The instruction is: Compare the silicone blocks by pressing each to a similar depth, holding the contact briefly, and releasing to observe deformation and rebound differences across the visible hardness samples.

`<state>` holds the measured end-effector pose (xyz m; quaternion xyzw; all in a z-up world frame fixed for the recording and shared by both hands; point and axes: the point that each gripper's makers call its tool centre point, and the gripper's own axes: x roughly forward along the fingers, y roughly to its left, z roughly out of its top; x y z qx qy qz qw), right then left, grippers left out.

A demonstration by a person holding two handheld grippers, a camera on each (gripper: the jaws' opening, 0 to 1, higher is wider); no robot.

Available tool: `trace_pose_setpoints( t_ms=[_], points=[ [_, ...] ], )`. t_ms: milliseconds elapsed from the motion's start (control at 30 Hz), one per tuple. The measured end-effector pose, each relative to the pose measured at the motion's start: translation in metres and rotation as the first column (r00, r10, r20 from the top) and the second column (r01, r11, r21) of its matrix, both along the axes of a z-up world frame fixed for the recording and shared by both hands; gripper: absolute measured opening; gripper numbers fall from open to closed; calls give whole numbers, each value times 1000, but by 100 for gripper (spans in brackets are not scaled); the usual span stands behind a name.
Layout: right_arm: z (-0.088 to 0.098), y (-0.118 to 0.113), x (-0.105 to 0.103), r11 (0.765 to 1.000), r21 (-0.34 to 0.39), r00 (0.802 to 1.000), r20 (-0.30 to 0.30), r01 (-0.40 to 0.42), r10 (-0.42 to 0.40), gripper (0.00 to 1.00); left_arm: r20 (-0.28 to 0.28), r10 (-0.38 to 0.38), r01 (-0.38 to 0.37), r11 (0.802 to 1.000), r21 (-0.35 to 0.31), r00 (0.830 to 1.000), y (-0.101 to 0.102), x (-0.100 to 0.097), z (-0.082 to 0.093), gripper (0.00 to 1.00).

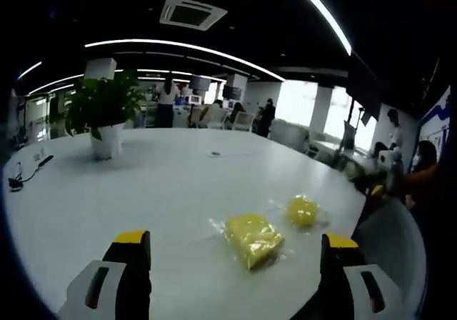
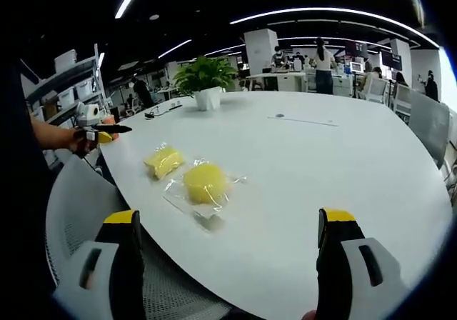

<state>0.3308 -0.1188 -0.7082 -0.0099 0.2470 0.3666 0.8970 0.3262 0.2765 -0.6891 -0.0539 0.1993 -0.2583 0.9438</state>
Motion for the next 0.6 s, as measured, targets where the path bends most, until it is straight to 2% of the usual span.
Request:
trace_pose_setpoints(
  t_ms=[367,600],
  points=[
    [-3,-10,10,1000,1,1000,-21,14,-14,96,9,-4,4,1000,10,1000,1,5,0,100],
    [-1,-15,10,1000,-8,1000,6,24,-24,96,7,-13,13,1000,14,1000,4,8,2,100]
  ],
)
